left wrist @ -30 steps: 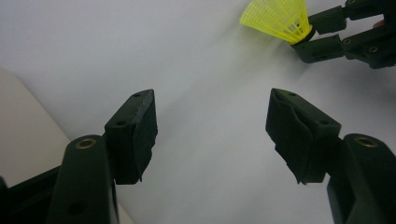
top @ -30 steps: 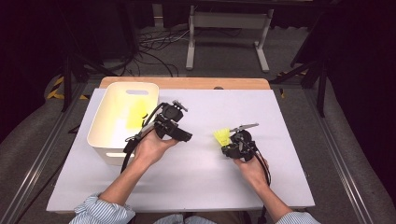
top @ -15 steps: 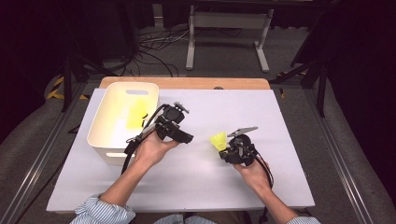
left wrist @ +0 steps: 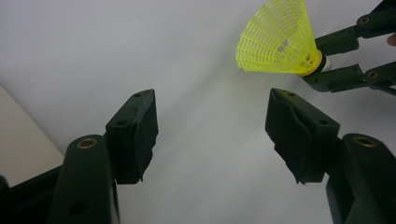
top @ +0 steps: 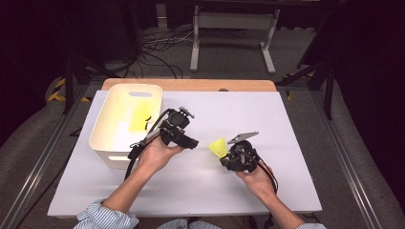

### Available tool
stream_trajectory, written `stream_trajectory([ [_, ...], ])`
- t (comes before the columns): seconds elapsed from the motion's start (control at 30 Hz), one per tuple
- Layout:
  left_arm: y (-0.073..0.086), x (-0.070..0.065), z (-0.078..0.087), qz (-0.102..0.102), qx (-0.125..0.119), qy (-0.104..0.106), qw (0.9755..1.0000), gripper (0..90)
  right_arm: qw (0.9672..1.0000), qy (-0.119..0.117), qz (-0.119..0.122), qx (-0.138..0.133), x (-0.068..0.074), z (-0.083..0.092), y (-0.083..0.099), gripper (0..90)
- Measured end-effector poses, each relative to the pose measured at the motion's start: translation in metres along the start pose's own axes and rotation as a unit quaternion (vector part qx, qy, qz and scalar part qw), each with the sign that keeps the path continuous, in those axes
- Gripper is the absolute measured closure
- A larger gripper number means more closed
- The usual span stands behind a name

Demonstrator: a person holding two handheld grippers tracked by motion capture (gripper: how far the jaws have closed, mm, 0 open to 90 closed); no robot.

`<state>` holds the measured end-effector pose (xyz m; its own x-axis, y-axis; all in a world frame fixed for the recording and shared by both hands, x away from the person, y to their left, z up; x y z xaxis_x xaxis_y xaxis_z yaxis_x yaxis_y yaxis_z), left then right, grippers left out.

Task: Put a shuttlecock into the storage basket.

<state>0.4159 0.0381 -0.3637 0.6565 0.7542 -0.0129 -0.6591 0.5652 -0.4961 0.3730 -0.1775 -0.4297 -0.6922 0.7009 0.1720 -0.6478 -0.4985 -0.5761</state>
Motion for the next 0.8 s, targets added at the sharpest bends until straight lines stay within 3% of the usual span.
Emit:
stream_trajectory([
  [0.8,0.003,-0.008,-0.008,-0.011,0.011,0.016,0.9998,40.1,0.9991,-0.035,0.021,0.003,0.015,-0.003,-0.009,64.7],
])
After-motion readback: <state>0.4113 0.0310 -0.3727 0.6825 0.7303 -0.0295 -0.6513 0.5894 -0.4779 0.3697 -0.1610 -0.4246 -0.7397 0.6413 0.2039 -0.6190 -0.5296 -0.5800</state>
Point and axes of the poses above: each handheld gripper's, and its own axes: z roughly backward along the jaws, y roughly out of its underside, x roughly to its left, the point moved 2 cm from there along -z, roughly forward along the jaws, and after that the axes turned 8 degrees about -y, right-handed, at the moved point
